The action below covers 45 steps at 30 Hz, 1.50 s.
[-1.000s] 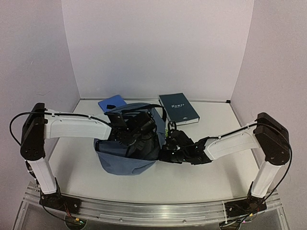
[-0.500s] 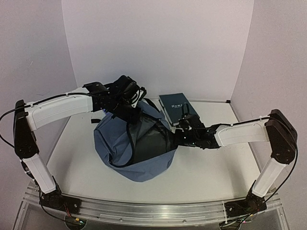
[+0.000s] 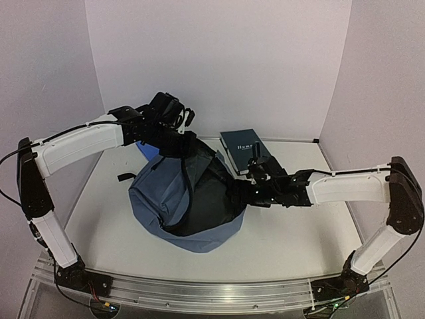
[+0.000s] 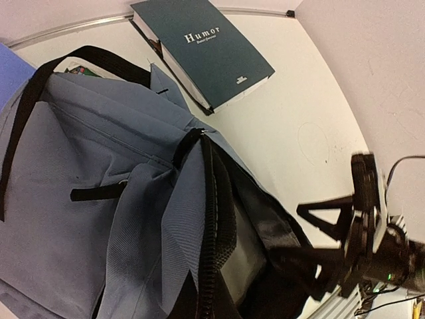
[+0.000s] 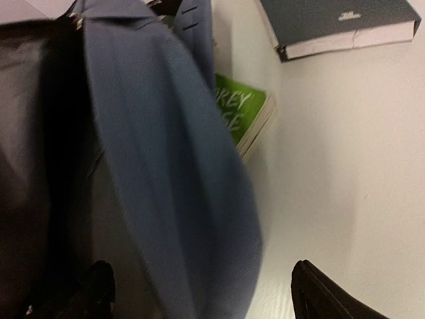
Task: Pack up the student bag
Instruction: Adjust the student bag at the center of the board.
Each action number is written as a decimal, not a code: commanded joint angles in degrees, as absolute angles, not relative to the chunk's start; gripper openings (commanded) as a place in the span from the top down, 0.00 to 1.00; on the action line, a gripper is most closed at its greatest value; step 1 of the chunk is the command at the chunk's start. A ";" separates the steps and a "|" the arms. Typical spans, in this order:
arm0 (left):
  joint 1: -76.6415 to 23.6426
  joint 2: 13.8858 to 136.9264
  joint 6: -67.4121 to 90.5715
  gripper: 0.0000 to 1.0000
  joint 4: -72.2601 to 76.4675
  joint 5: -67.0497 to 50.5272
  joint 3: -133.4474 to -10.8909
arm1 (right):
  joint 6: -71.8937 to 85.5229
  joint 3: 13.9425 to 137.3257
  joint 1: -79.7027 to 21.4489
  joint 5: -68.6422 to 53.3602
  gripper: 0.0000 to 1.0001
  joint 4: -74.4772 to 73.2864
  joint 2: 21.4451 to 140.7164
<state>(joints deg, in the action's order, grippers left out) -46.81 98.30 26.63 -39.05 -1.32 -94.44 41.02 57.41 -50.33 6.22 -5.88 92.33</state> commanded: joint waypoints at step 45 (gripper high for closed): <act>-30.23 91.26 29.84 1.00 -32.29 -7.75 -58.98 | 25.52 59.38 -42.54 -13.39 0.93 -8.26 99.49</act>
